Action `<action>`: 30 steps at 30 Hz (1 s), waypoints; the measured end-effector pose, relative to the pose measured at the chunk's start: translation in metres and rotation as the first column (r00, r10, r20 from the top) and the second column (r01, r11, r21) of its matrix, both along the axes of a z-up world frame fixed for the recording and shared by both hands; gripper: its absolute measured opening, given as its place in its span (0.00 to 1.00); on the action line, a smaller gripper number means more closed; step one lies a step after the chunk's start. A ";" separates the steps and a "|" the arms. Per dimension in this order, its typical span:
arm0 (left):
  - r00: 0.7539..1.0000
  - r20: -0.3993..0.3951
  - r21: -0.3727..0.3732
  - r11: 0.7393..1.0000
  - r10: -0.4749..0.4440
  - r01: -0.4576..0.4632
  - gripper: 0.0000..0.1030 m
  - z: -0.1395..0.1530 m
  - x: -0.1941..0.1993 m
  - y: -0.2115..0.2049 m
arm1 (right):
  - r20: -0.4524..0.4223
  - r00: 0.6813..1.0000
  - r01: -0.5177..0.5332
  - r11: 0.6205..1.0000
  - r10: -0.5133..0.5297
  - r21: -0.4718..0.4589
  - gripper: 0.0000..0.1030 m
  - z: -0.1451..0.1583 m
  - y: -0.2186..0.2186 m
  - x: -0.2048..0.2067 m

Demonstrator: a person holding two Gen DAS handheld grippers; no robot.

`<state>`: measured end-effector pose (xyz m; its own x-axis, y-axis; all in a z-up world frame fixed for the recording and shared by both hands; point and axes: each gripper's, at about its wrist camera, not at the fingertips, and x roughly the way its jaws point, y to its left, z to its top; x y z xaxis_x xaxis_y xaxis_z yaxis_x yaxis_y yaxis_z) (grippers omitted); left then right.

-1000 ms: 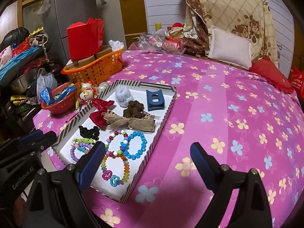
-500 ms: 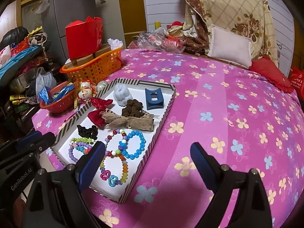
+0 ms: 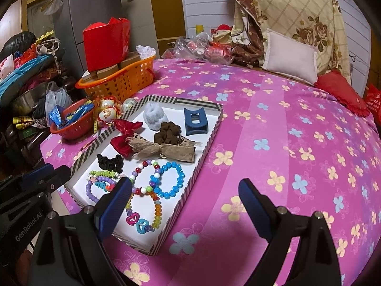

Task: Organize jewelry

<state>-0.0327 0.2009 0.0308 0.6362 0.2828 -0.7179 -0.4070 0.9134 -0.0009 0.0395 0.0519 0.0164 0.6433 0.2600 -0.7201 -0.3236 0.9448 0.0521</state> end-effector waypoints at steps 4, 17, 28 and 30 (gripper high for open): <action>1.000 -0.002 0.001 1.000 0.002 -0.002 0.31 -0.001 0.000 0.000 | -0.007 1.000 -0.003 1.000 0.003 0.001 0.90 -0.002 0.001 0.002; 1.000 -0.009 -0.004 1.000 0.008 -0.008 0.31 -0.004 0.002 0.004 | -0.019 1.000 -0.010 1.000 0.010 -0.002 0.90 -0.007 0.005 0.004; 1.000 -0.012 0.000 1.000 0.011 -0.011 0.31 -0.010 0.003 0.007 | -0.027 0.999 -0.022 1.000 0.022 -0.005 0.90 -0.010 0.008 0.006; 1.000 -0.007 0.009 1.000 0.008 -0.008 0.31 -0.012 0.004 0.006 | -0.032 0.999 -0.020 1.000 0.020 -0.004 0.90 -0.012 0.007 0.006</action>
<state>-0.0290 0.2067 0.0192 0.6288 0.2941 -0.7198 -0.4145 0.9100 0.0098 0.0456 0.0586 0.0045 0.6146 0.2694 -0.7414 -0.3407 0.9384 0.0585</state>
